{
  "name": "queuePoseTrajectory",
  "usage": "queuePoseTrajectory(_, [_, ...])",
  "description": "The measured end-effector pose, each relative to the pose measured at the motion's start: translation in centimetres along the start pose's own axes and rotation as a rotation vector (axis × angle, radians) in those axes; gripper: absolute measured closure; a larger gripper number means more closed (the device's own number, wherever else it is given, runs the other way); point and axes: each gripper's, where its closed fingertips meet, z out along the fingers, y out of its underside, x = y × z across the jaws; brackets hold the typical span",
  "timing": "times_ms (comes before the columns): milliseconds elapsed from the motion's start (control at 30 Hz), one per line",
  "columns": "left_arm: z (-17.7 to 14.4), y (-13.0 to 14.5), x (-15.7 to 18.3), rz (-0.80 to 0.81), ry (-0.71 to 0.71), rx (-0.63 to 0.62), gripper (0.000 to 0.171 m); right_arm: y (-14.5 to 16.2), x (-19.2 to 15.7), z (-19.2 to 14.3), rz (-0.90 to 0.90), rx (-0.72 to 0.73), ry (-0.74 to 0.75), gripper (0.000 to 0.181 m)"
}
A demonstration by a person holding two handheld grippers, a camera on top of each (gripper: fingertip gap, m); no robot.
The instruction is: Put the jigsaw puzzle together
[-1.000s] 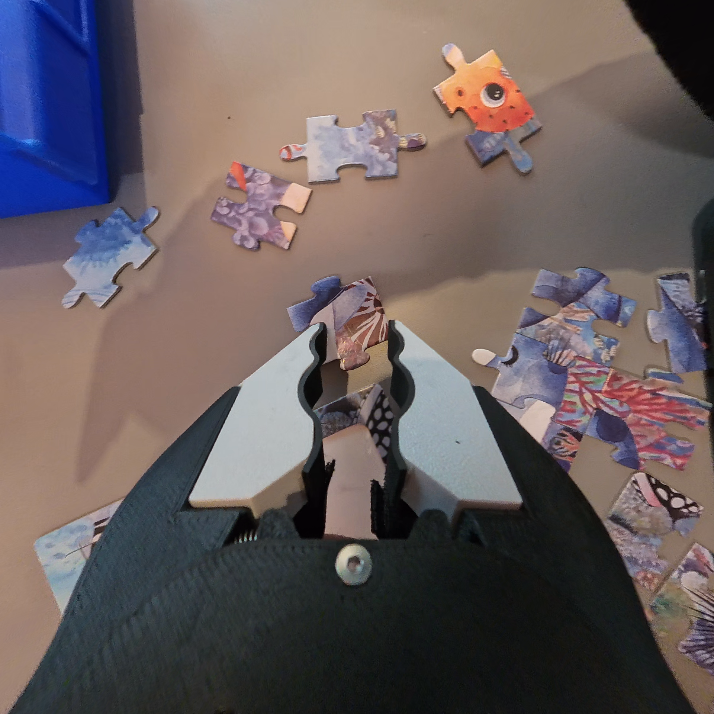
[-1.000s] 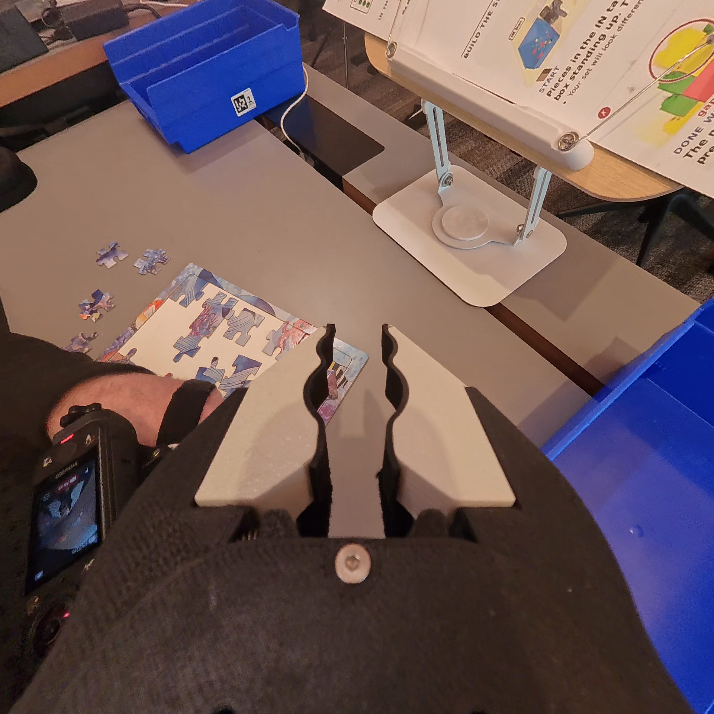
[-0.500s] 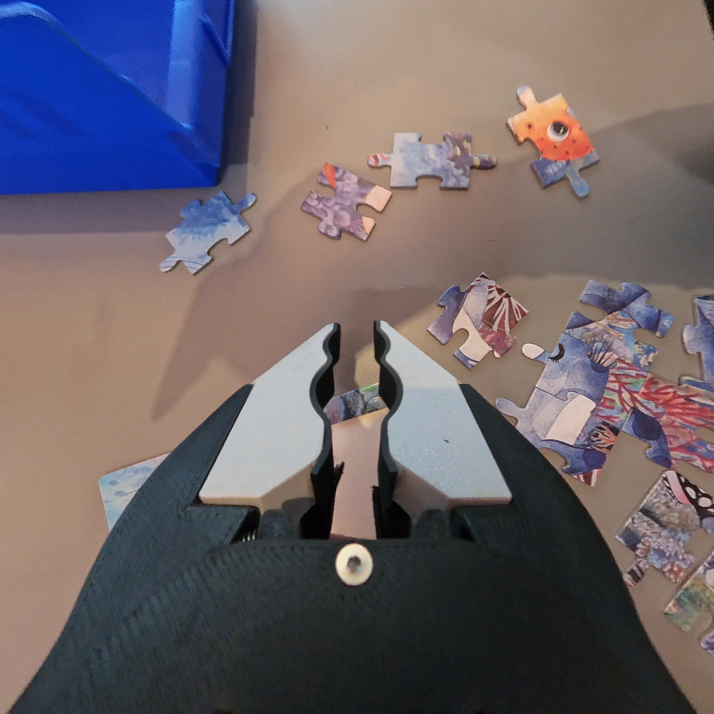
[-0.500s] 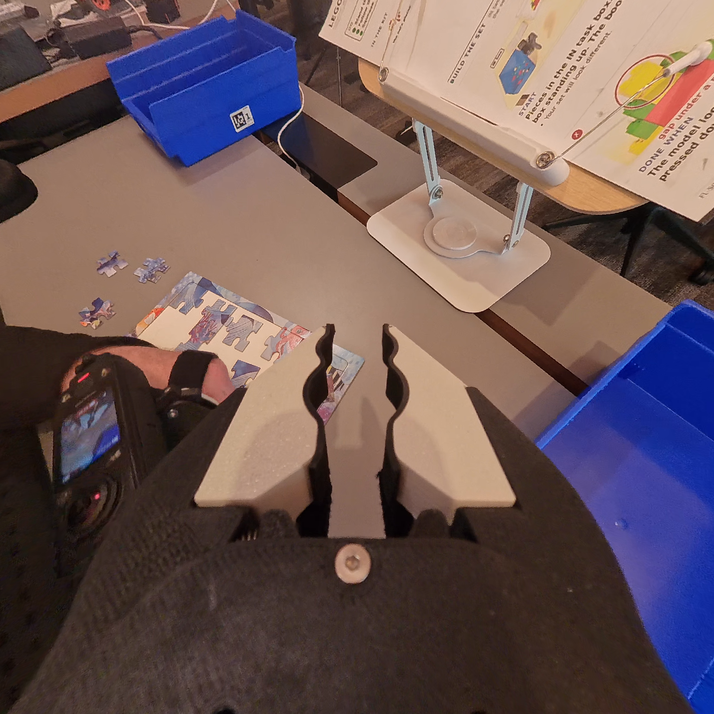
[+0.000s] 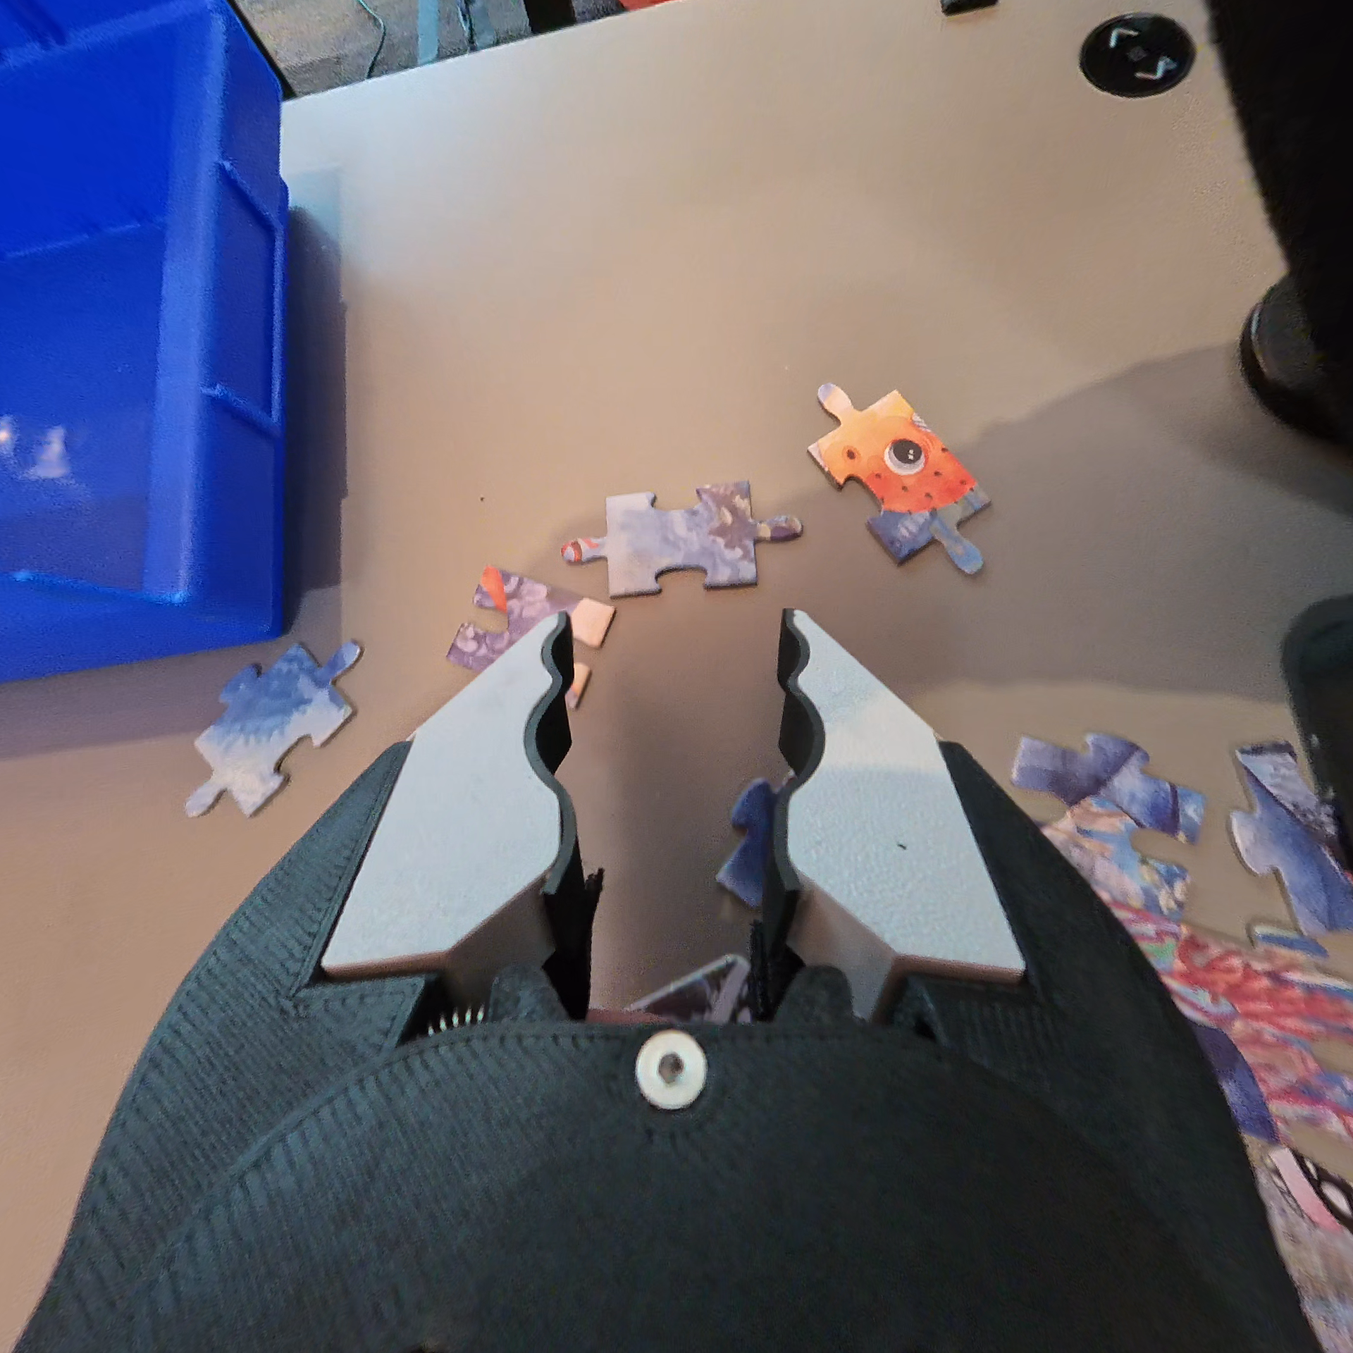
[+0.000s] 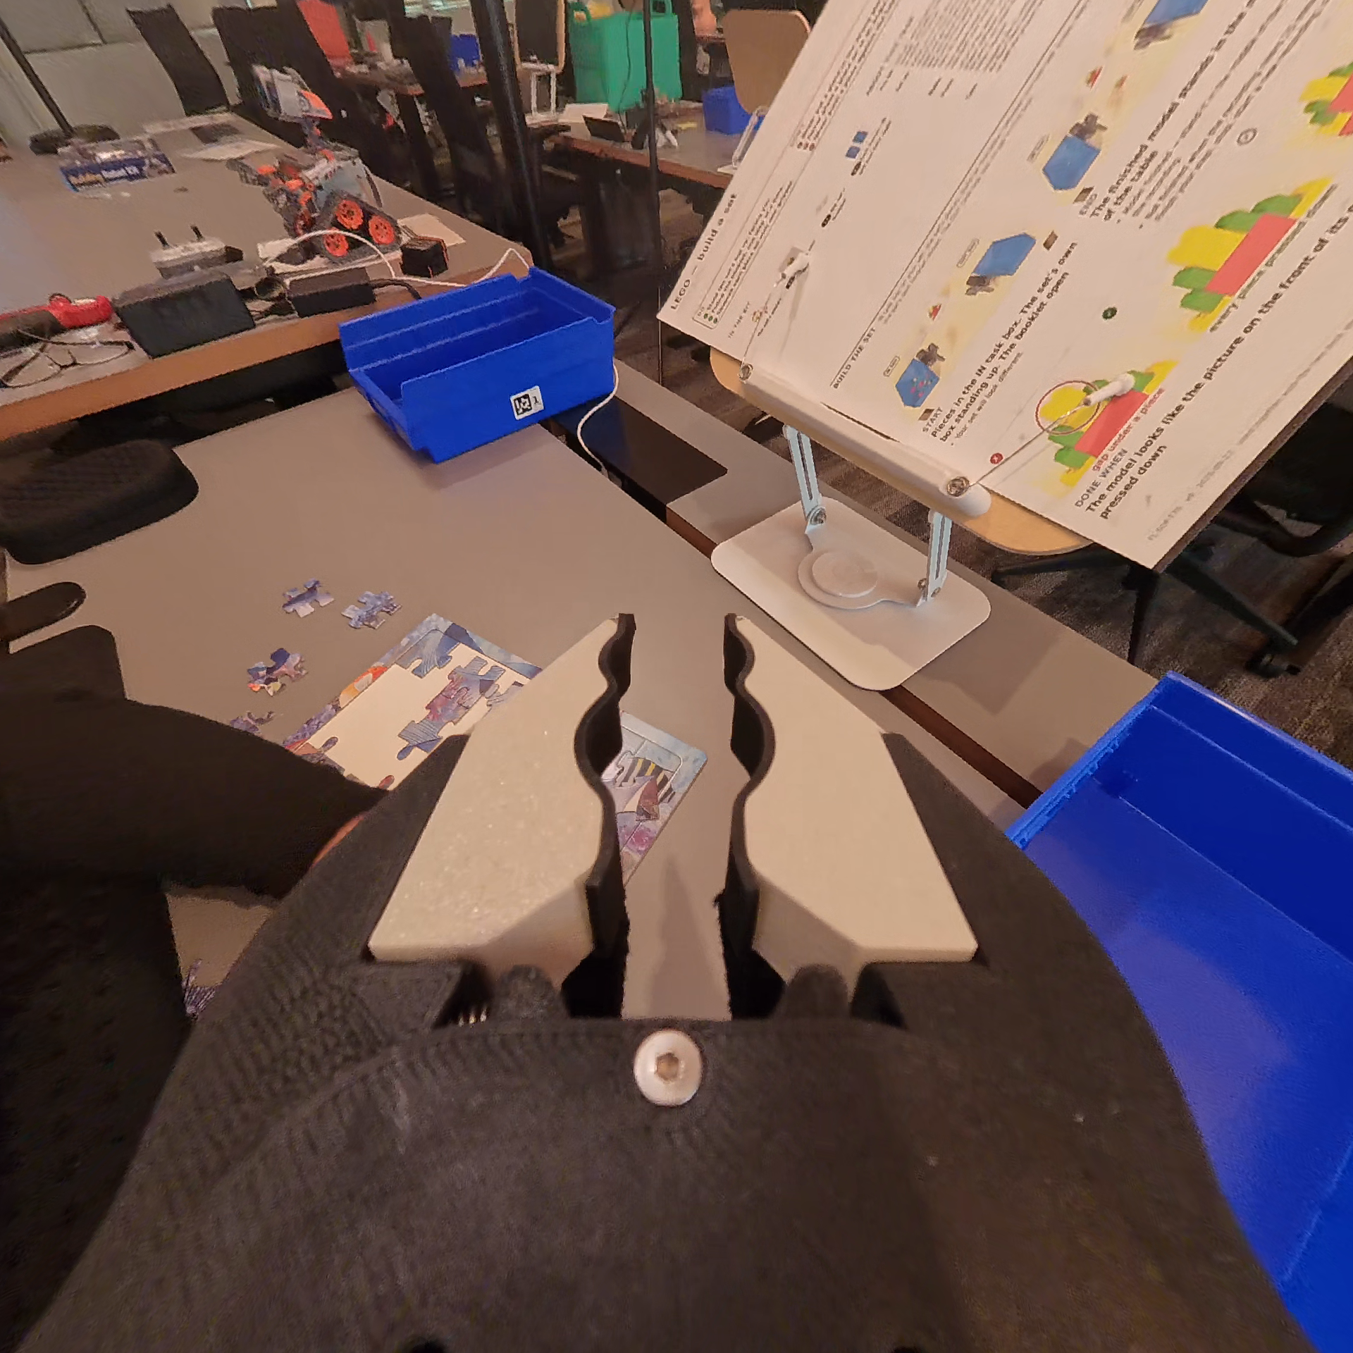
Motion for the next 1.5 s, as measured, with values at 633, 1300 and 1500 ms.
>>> queuePoseTrajectory(633, [3.6,-1.0,1.3,-0.034,0.025,-0.048,0.151,-0.5,-1.1,-0.1,-0.028,0.006,-0.020,0.158])
queuePoseTrajectory(1300, [2.0,0.5,0.4,-0.058,0.013,-0.097,0.166,-1.4,-1.8,-1.2,-0.050,0.028,-0.011,0.156])
queuePoseTrajectory(1500, [1.2,-1.4,1.4,-0.063,0.077,-0.014,0.152,-3.3,-2.4,-3.7,-0.064,0.126,-0.010,0.157])
